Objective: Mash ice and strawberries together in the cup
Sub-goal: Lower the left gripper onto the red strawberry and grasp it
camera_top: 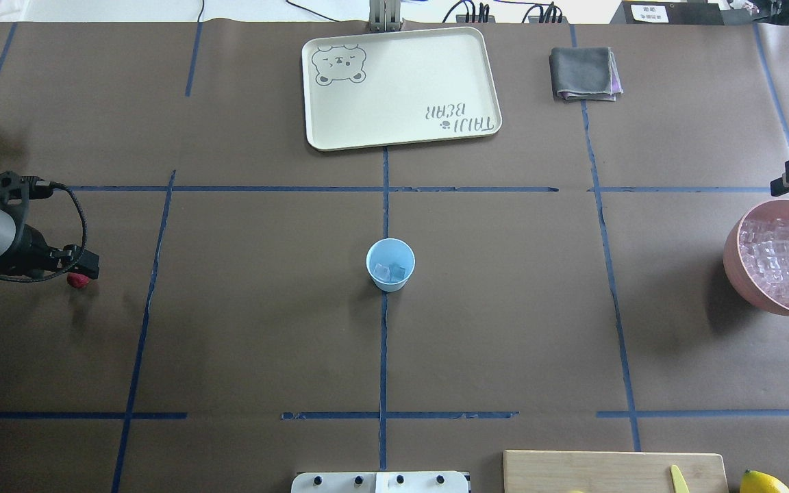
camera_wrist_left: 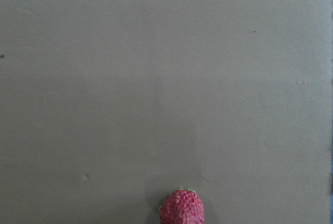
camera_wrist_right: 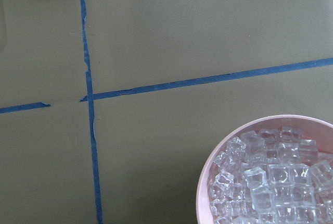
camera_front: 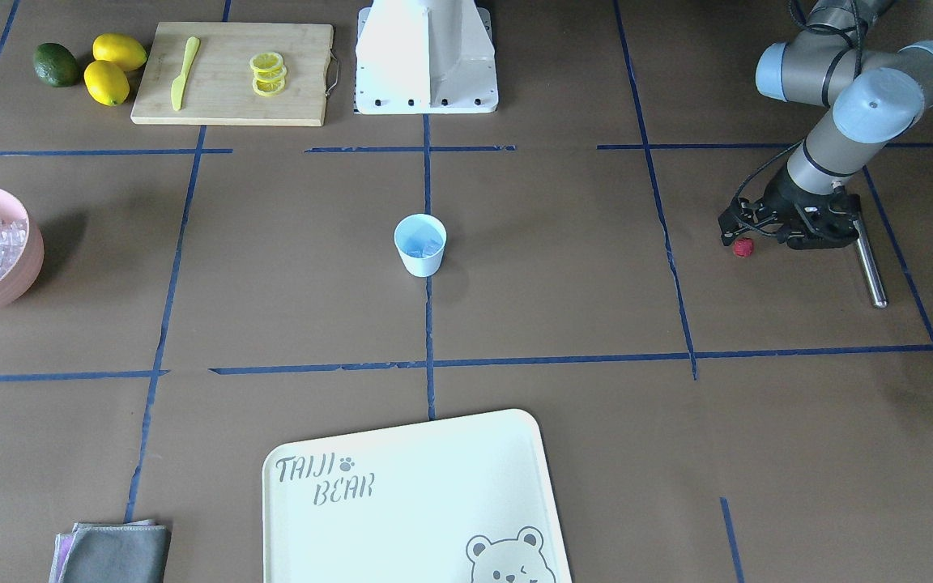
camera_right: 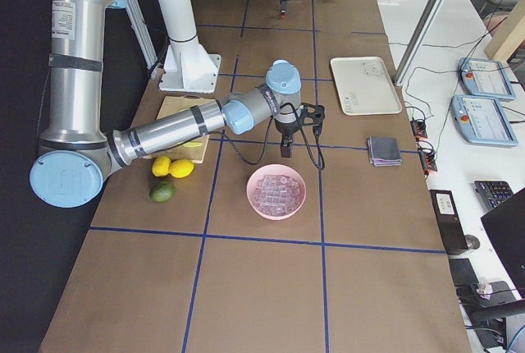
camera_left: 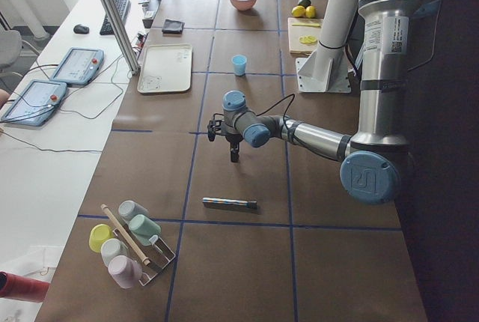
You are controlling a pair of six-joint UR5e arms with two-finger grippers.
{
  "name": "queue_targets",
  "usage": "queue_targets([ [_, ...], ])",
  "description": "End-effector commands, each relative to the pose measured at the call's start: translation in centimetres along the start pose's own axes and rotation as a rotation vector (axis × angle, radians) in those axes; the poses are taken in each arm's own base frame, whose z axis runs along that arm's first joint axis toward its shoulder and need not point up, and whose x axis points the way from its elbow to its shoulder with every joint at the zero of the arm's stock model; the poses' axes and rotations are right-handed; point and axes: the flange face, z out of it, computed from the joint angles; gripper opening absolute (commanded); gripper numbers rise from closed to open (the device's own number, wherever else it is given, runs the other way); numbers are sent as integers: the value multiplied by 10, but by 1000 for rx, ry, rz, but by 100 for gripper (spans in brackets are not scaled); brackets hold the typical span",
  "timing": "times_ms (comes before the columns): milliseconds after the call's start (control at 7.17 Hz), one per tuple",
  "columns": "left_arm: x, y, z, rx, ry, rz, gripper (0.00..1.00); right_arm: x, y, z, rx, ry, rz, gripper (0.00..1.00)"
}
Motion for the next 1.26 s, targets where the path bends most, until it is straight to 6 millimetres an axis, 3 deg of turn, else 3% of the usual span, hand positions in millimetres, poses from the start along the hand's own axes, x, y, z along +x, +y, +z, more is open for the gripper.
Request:
queue_targets([
  [0, 1, 0, 9, -7, -3, -10, 100, 4, -1, 0, 2, 3, -4, 100],
  [279, 8, -6, 21, -17, -7, -7, 100, 6, -3, 3, 4, 13, 0, 100],
  [698, 13, -8, 20, -14, -1, -4, 97, 6, -5, 4, 5, 14, 0, 100],
  [837, 10, -6, 20, -16, -5, -7, 88, 6, -5, 4, 7, 15, -1, 100],
  [977, 7, -6, 21, -17, -8, -12, 67, 5, -6, 4, 8, 13, -3, 100],
  [1116, 8, -5, 18, -15, -5, -12, 30, 5, -6, 4, 8, 13, -3, 100],
])
